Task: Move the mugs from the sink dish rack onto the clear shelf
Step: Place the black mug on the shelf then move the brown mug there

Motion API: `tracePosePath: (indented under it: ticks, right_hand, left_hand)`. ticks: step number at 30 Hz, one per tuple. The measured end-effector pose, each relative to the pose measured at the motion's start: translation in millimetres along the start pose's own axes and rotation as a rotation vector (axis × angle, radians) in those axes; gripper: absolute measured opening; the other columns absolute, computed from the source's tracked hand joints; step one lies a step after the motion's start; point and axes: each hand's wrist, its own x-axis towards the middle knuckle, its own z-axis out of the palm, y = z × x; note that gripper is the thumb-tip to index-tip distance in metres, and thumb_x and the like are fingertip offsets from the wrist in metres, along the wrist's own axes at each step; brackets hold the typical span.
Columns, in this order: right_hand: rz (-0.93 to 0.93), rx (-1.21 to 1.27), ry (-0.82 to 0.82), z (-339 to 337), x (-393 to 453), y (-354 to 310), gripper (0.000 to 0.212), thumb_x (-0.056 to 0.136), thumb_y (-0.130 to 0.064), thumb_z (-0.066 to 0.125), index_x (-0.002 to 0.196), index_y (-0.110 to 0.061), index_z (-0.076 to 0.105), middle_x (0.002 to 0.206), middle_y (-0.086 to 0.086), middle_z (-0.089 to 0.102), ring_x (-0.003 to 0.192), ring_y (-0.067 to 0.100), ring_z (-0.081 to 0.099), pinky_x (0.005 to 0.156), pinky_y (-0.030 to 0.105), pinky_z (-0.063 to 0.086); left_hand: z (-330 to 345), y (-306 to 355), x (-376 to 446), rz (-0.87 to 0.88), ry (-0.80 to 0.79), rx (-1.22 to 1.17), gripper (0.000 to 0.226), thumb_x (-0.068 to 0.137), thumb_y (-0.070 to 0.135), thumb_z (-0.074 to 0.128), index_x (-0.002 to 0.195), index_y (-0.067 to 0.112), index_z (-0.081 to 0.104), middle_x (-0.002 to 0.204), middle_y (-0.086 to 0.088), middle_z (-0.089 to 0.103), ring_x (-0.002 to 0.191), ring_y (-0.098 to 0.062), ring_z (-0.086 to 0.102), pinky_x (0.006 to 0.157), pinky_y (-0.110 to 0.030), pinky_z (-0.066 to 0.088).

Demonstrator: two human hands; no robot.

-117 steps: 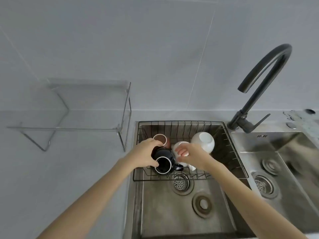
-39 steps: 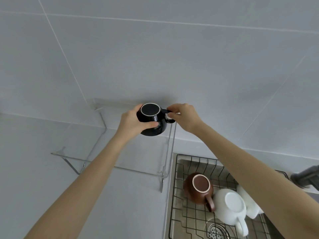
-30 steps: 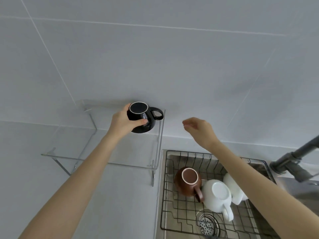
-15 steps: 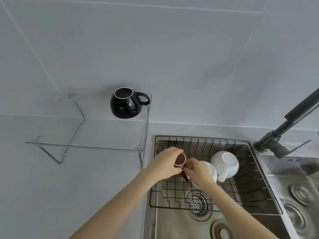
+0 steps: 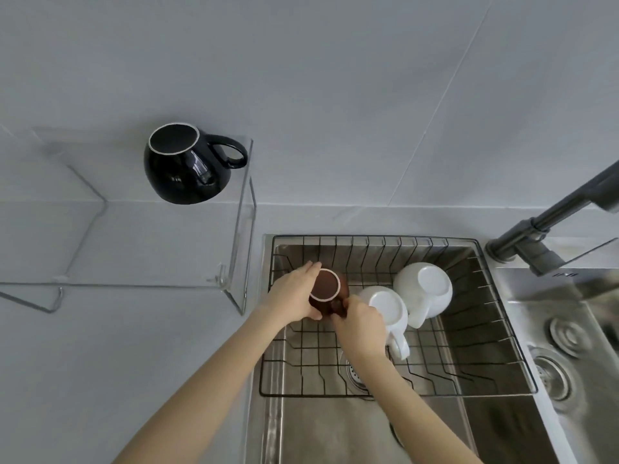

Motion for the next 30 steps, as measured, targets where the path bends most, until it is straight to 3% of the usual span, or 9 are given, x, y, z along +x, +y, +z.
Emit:
tracePosePath:
  ticks: [4, 9, 12, 13, 16, 20, 22, 26, 30]
  right_hand:
    - [-0.009, 0.039, -0.021, 7, 2, 4, 0.023, 0.089, -0.024, 0.051, 0.099, -0.005, 0.056, 0.096, 0.016, 0.071, 0.089, 0.034, 0.064, 0.066, 0.034, 0.045]
    - [-0.004, 0.188, 0.013, -7, 0, 5, 0.022, 0.087, -0.023, 0.057, 0.099, -0.006, 0.062, 0.092, 0.012, 0.072, 0.087, 0.029, 0.064, 0.063, 0.026, 0.036]
    - [-0.020, 0.268, 0.054, -29, -7, 5, 0.020, 0.084, -0.023, 0.060, 0.096, -0.009, 0.067, 0.081, 0.007, 0.072, 0.073, 0.022, 0.061, 0.053, 0.022, 0.037]
    - [-0.029, 0.294, 0.080, -39, -9, 4, 0.018, 0.083, -0.023, 0.062, 0.095, -0.011, 0.068, 0.081, 0.006, 0.073, 0.072, 0.019, 0.061, 0.055, 0.021, 0.040]
    - [-0.081, 0.390, 0.159, -74, -17, -4, 0.018, 0.079, -0.023, 0.067, 0.093, -0.012, 0.070, 0.087, 0.006, 0.076, 0.084, 0.021, 0.067, 0.073, 0.035, 0.054]
    - [-0.215, 0.420, 0.244, -123, -33, -32, 0.016, 0.076, -0.024, 0.071, 0.089, -0.014, 0.073, 0.081, 0.003, 0.075, 0.082, 0.020, 0.068, 0.076, 0.036, 0.053]
    - [-0.279, 0.465, 0.259, -142, -41, -53, 0.015, 0.075, -0.024, 0.072, 0.088, -0.015, 0.074, 0.080, 0.003, 0.075, 0.080, 0.019, 0.069, 0.077, 0.037, 0.055]
    - [-0.421, 0.547, 0.227, -157, -53, -102, 0.014, 0.074, -0.019, 0.072, 0.085, -0.011, 0.074, 0.078, 0.010, 0.076, 0.077, 0.024, 0.070, 0.077, 0.040, 0.057]
    - [-0.559, 0.502, 0.159, -148, -55, -150, 0.015, 0.073, -0.018, 0.072, 0.083, -0.007, 0.073, 0.078, 0.014, 0.076, 0.076, 0.029, 0.069, 0.076, 0.046, 0.057]
  left_hand:
    - [-5, -7, 3, 0.013, 0.009, -0.077, 0.103, 0.056, 0.025, 0.083, 0.141, 0.014, 0.026, 0.150, -0.008, 0.035, 0.136, -0.025, 0.036, 0.113, -0.040, 0.030]
    - [-13, -6, -5, -0.003, 0.116, -0.264, 0.093, 0.048, 0.022, 0.087, 0.130, 0.017, 0.045, 0.127, -0.005, 0.060, 0.120, -0.023, 0.053, 0.100, -0.033, 0.041]
    - [-24, 6, -15, 0.024, 0.217, -0.347, 0.090, 0.048, 0.021, 0.087, 0.129, 0.016, 0.047, 0.126, -0.005, 0.062, 0.118, -0.020, 0.054, 0.095, -0.024, 0.037]
    - [-30, 11, -20, 0.044, 0.251, -0.374, 0.087, 0.049, 0.020, 0.087, 0.127, 0.016, 0.049, 0.123, -0.004, 0.063, 0.115, -0.018, 0.055, 0.091, -0.020, 0.036]
    - [-51, 29, -38, 0.122, 0.377, -0.412, 0.079, 0.051, 0.019, 0.085, 0.123, 0.017, 0.051, 0.117, -0.001, 0.064, 0.106, -0.013, 0.057, 0.087, -0.018, 0.036]
    - [-89, 48, -66, 0.176, 0.552, -0.376, 0.089, 0.058, 0.024, 0.082, 0.135, 0.012, 0.038, 0.140, -0.007, 0.048, 0.130, -0.021, 0.042, 0.109, -0.029, 0.030]
    - [-112, 49, -84, 0.192, 0.638, -0.359, 0.092, 0.060, 0.023, 0.081, 0.137, 0.012, 0.034, 0.145, -0.007, 0.041, 0.134, -0.020, 0.037, 0.111, -0.027, 0.025]
    - [-150, 30, -124, 0.189, 0.810, -0.391, 0.087, 0.057, 0.018, 0.083, 0.132, 0.010, 0.041, 0.140, -0.006, 0.047, 0.130, -0.019, 0.042, 0.100, -0.012, 0.023]
    - [-164, -7, -156, 0.071, 0.939, -0.408, 0.083, 0.053, 0.021, 0.085, 0.127, 0.013, 0.047, 0.129, -0.002, 0.057, 0.116, -0.014, 0.051, 0.089, -0.010, 0.030]
